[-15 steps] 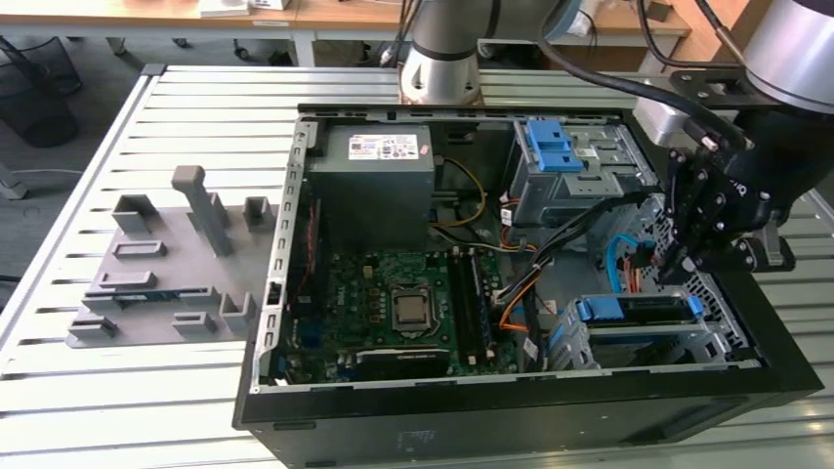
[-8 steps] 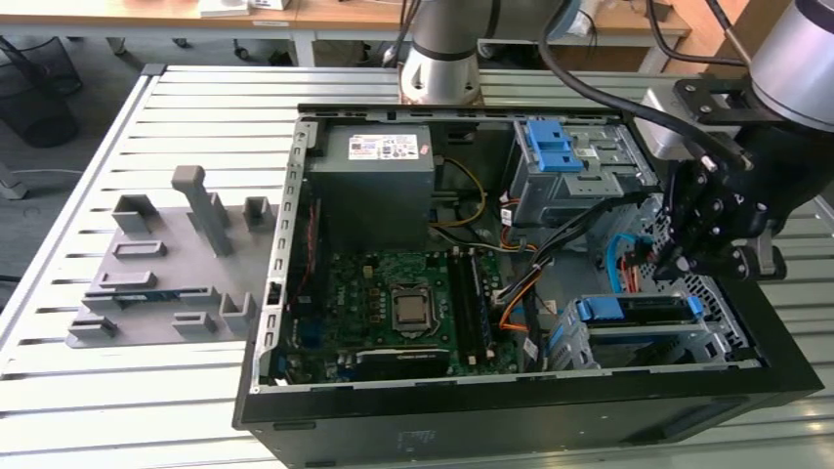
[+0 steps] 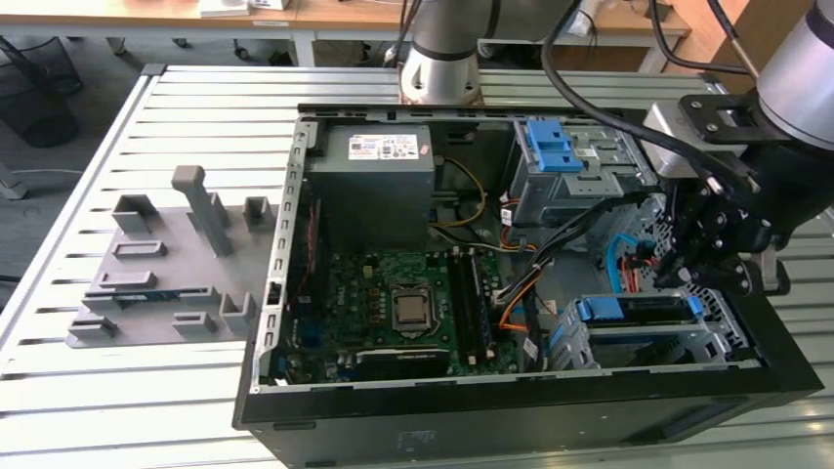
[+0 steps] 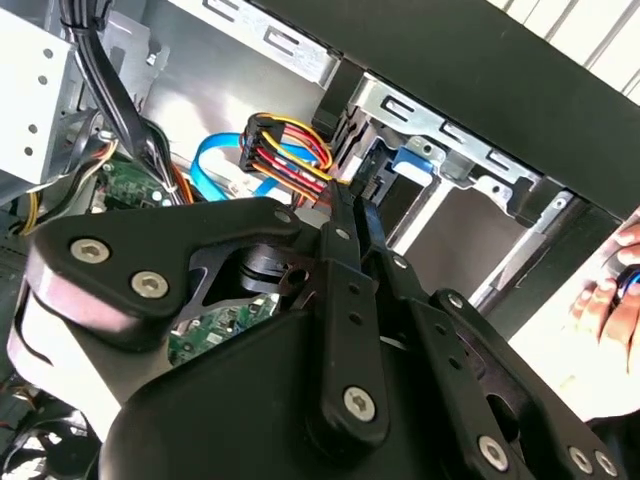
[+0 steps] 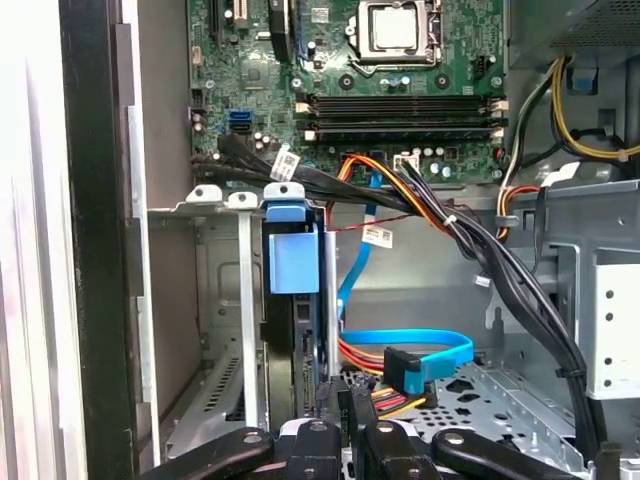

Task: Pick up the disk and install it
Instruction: 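Insert the first disk wire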

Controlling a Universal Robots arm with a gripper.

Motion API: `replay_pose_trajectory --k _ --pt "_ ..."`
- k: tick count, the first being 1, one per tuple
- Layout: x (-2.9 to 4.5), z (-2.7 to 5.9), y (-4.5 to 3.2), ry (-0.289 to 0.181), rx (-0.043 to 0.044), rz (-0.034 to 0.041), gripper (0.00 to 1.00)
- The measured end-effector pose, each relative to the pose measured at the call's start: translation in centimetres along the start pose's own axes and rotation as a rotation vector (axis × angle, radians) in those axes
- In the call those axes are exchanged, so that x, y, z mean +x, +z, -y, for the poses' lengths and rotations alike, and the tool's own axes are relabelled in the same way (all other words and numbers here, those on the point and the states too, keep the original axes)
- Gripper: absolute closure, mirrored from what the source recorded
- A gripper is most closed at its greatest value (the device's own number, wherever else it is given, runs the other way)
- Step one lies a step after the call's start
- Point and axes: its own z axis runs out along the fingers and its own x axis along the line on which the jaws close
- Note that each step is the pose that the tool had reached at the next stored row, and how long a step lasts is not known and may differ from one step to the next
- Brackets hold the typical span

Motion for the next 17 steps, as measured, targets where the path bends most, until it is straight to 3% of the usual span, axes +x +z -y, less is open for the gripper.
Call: replay_pose_trajectory --k 10,17 --pt "0.58 0.0 0.12 -0.004 0.0014 0.0029 0.84" --pt "0.79 -0.25 0.16 -0.013 0.0084 0.0078 0.84"
